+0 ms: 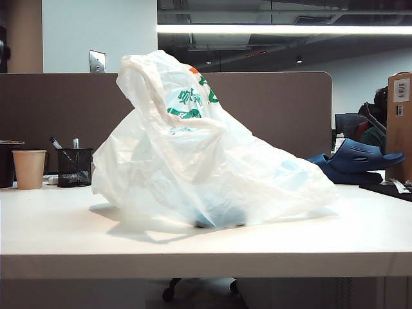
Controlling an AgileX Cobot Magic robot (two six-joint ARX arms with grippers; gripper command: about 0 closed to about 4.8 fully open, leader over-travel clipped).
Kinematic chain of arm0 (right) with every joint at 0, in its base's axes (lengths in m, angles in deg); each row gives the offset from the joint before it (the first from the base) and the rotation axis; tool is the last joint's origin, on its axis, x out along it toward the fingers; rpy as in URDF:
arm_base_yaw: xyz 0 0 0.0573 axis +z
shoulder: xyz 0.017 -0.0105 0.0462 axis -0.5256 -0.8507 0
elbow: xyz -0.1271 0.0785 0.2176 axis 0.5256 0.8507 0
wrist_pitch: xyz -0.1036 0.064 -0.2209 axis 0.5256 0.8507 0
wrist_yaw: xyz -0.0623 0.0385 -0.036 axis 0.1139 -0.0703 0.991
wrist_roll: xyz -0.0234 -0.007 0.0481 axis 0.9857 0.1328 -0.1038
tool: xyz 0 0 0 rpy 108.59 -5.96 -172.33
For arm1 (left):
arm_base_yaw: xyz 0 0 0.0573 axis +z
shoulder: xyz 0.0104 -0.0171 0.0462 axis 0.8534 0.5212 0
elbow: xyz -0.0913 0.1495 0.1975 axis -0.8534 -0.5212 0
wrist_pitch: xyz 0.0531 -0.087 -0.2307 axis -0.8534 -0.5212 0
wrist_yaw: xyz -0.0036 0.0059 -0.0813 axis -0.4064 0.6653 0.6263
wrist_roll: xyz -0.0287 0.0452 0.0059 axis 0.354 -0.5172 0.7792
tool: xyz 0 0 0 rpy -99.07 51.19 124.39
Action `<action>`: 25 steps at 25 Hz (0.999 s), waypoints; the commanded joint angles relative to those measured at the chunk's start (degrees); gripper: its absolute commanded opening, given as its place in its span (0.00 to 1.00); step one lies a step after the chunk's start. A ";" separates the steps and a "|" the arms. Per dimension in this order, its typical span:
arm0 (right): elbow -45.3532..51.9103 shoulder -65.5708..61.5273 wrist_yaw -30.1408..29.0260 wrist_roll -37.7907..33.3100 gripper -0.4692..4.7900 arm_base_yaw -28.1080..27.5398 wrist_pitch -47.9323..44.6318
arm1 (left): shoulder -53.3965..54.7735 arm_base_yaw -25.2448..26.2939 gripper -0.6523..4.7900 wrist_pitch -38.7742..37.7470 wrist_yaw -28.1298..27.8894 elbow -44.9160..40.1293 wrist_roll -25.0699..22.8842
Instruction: Put the power bank into the bag.
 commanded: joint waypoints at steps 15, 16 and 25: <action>-0.20 0.37 0.20 -0.07 0.08 0.02 0.90 | 0.04 0.11 0.11 -3.56 0.31 0.17 9.35; -0.20 0.37 0.20 -0.07 0.08 0.02 0.90 | 0.04 0.11 0.11 -3.56 0.31 0.17 9.38; -0.20 0.37 0.20 -0.07 0.08 0.02 0.90 | 0.04 0.11 0.11 -3.56 0.31 0.17 9.38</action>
